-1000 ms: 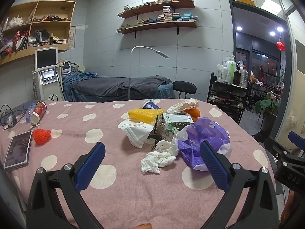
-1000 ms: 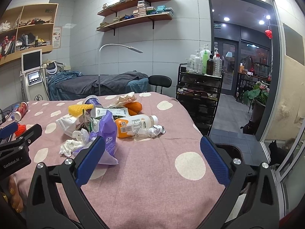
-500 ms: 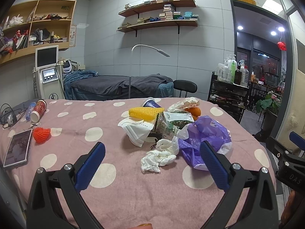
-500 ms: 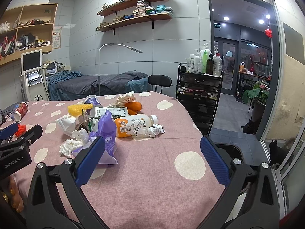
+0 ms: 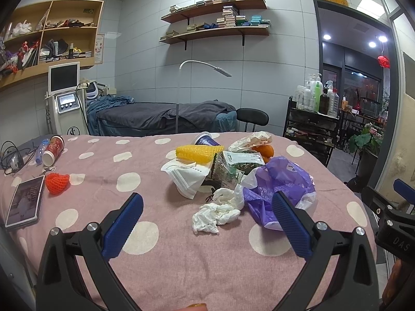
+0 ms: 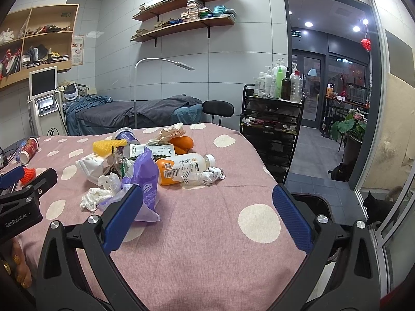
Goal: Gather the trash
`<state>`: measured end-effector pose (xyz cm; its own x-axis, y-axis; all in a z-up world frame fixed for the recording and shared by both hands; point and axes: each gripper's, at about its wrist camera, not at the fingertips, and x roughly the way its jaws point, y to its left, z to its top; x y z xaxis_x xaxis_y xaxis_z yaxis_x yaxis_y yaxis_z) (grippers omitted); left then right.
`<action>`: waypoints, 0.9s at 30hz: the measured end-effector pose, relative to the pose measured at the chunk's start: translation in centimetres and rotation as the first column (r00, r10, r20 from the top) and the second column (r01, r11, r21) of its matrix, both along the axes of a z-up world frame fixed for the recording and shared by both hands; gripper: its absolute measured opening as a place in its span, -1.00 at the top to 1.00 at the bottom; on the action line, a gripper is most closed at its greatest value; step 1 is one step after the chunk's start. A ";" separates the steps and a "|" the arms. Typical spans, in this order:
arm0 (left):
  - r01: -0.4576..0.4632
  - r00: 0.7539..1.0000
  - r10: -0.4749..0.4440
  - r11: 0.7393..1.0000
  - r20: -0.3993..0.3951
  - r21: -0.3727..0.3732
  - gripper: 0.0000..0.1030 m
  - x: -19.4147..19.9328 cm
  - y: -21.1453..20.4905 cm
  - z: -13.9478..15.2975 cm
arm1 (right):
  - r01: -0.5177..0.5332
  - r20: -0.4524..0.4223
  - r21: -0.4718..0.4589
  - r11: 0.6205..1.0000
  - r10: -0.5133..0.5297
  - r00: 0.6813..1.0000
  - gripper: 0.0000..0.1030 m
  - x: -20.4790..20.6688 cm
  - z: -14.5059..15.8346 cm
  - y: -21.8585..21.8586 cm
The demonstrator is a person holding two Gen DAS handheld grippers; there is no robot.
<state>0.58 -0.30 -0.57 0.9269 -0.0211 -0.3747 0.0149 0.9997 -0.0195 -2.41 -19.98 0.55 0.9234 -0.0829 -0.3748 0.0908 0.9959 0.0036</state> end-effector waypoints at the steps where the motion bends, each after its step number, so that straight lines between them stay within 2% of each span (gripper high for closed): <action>1: 0.000 1.000 0.000 1.000 0.001 0.000 -0.90 0.0 0.0 0.0 | -0.001 -0.001 0.000 1.000 0.001 1.000 -0.91 0.0 -0.1 0.0; 21: 0.003 1.000 -0.003 1.000 -0.008 0.000 -0.90 0.1 0.1 -0.3 | -0.001 -0.007 -0.003 1.000 0.001 1.000 -0.91 0.0 -0.4 0.4; 27: 0.070 0.993 -0.072 0.997 -0.096 -0.030 -0.90 1.4 1.1 -1.7 | -0.017 -0.066 0.041 0.999 0.020 0.998 -0.91 1.4 -1.1 -0.6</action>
<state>1.99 0.81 -2.23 0.8818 -0.0968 -0.4615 0.0824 0.9953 -0.0512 -0.97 -20.62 -0.60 0.8978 -0.0493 -0.4376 0.0734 0.9966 0.0384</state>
